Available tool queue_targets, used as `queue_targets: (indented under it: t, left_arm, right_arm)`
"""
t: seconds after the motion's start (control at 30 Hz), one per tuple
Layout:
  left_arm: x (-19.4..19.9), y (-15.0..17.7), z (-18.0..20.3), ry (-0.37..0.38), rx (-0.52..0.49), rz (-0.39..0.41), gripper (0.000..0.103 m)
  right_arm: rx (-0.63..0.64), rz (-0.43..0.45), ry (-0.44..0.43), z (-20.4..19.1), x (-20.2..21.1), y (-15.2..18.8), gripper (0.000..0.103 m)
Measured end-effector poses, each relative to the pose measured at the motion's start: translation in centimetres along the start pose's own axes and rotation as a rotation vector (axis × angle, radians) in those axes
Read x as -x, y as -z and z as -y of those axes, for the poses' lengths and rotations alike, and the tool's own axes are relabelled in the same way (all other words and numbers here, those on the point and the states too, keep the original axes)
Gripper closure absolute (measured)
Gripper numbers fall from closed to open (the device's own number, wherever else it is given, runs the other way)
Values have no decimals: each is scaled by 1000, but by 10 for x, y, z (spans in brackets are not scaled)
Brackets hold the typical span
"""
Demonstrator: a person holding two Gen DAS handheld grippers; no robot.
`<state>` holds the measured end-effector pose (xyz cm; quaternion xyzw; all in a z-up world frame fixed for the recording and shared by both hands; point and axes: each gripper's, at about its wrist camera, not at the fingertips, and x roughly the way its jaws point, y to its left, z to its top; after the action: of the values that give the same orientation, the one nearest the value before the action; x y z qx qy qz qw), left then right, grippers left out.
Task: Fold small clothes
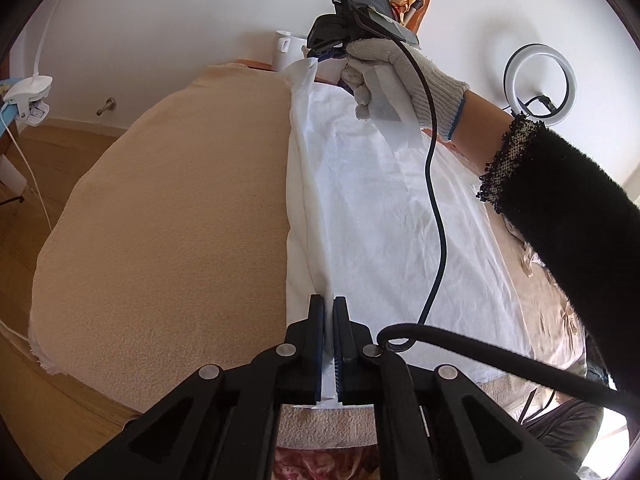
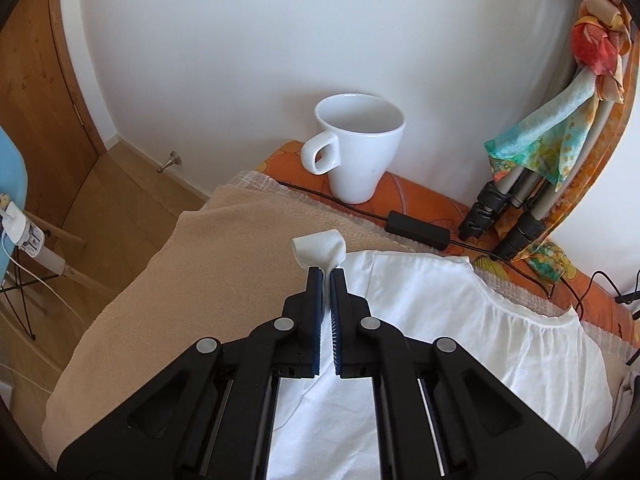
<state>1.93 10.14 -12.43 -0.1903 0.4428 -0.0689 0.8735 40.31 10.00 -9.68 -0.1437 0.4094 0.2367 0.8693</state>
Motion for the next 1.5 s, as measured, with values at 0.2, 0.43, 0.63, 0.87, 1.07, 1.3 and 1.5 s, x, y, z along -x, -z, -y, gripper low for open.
queue_targets:
  t: [0.2,0.43,0.63,0.87,1.07,1.3,1.5]
  left_arm:
    - [-9,0,35,27,-82,-21,102]
    - [-29,4,61,53,-140,-84,102]
    - [-38,5,76,79,-163,-110,102]
    - [-38,11,89,128,-199,-123,79]
    - [-32,14,94,94,-244,-95,79]
    - [-23,18,95,70,-260,-59,79]
    - [-5,26,98,68,-292,-6,79]
  right_arm:
    - [-97,64,14,48,27,18,98]
    - [-229,50,86,110,26,56,98]
    - [-286,-6,99,140,14,71,98]
    - [-242,-6,133,141,20,68,90]
    - [-224,53,149,145,46,74,47]
    - [-246,101,138,160,91,86,47]
    - [-279,177,120,183,152,110,46]
